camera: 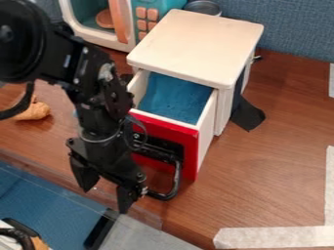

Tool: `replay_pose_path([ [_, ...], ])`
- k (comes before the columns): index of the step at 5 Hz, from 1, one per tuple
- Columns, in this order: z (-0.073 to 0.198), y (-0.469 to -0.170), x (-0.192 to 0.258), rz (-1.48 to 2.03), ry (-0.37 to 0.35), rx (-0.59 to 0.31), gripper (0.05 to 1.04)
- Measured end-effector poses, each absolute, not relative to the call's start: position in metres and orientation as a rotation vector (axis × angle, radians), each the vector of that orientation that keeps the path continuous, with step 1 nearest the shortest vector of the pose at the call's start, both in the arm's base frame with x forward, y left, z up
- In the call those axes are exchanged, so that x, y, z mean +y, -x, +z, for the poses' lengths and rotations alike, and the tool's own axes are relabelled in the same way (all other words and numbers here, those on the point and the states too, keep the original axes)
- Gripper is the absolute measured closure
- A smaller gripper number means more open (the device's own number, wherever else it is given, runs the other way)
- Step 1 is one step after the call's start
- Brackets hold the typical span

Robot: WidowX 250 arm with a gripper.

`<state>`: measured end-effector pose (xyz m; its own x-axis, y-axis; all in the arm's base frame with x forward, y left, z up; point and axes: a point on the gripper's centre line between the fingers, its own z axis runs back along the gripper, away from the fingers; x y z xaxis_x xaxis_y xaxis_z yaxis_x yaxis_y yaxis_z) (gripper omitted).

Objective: Closed the drawer

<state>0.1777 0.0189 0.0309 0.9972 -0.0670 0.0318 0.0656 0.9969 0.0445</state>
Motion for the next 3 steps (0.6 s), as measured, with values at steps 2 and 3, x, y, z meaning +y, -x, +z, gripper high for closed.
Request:
replay_pose_path([
  [2, 0.026, -0.186, 0.016, -0.063, -0.054, -0.01, 0.083],
  [3, 0.028, -0.197, 0.017, -0.05, -0.055, -0.022, 0.083],
])
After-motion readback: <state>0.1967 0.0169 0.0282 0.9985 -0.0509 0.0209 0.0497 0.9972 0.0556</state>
